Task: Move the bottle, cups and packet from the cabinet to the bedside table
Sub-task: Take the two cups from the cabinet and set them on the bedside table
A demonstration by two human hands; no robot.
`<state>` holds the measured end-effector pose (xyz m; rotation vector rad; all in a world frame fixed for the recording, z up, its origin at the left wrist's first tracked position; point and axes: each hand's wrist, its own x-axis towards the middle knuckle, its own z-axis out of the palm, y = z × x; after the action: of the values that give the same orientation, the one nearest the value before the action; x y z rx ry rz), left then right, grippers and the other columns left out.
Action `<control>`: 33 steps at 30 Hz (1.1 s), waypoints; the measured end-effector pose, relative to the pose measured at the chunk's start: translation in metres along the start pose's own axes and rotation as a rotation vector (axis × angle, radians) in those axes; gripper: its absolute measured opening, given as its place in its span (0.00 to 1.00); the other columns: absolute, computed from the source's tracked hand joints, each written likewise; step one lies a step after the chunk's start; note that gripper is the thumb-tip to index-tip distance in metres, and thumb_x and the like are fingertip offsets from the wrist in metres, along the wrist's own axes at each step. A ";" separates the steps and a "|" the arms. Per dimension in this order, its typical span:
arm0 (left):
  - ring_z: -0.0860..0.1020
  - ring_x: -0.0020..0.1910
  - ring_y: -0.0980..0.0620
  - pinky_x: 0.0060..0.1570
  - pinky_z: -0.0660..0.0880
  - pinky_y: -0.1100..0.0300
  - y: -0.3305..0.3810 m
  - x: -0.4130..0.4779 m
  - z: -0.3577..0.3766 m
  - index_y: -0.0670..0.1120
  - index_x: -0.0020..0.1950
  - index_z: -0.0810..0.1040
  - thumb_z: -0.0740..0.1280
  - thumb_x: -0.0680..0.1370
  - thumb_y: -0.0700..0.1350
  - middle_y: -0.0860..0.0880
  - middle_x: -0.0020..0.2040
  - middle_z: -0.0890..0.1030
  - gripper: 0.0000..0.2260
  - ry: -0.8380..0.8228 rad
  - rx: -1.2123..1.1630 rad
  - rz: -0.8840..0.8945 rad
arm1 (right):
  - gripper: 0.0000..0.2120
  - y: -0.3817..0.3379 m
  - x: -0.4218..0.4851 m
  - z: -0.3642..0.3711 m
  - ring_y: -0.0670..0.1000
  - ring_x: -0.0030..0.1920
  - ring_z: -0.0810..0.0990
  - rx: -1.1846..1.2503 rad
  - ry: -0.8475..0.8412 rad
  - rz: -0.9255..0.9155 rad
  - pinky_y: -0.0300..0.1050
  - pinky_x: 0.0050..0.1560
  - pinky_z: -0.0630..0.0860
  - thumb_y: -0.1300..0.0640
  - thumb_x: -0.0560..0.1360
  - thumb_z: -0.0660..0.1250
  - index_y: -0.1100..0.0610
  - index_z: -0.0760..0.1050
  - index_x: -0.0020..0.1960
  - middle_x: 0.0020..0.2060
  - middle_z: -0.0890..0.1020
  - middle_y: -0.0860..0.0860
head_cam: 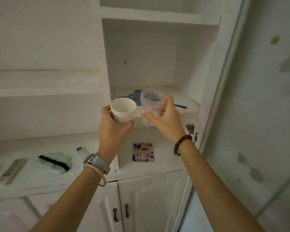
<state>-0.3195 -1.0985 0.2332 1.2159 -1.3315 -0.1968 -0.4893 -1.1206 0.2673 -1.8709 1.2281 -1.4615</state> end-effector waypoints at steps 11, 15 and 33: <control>0.74 0.48 0.65 0.43 0.69 0.75 -0.034 -0.195 -0.113 0.52 0.58 0.69 0.78 0.67 0.43 0.60 0.49 0.76 0.26 0.135 0.150 -0.351 | 0.30 0.036 -0.175 0.074 0.39 0.56 0.76 0.220 -0.410 0.143 0.23 0.52 0.71 0.51 0.67 0.78 0.50 0.70 0.65 0.57 0.77 0.45; 0.76 0.52 0.61 0.47 0.71 0.69 -0.046 -0.266 -0.157 0.50 0.60 0.71 0.78 0.66 0.42 0.56 0.52 0.77 0.26 0.198 0.193 -0.478 | 0.32 0.042 -0.232 0.107 0.43 0.59 0.77 0.254 -0.589 0.170 0.38 0.58 0.77 0.49 0.66 0.78 0.50 0.69 0.66 0.58 0.78 0.46; 0.76 0.56 0.55 0.57 0.75 0.55 0.001 -0.504 -0.370 0.49 0.62 0.70 0.77 0.68 0.39 0.56 0.56 0.77 0.26 0.701 0.333 -0.699 | 0.27 -0.081 -0.449 0.232 0.40 0.59 0.77 0.339 -1.113 0.098 0.35 0.54 0.76 0.52 0.66 0.79 0.42 0.70 0.59 0.57 0.78 0.41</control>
<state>-0.1828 -0.5331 0.0034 1.7904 -0.3051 -0.0257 -0.2597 -0.7338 0.0240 -1.8597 0.4651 -0.3457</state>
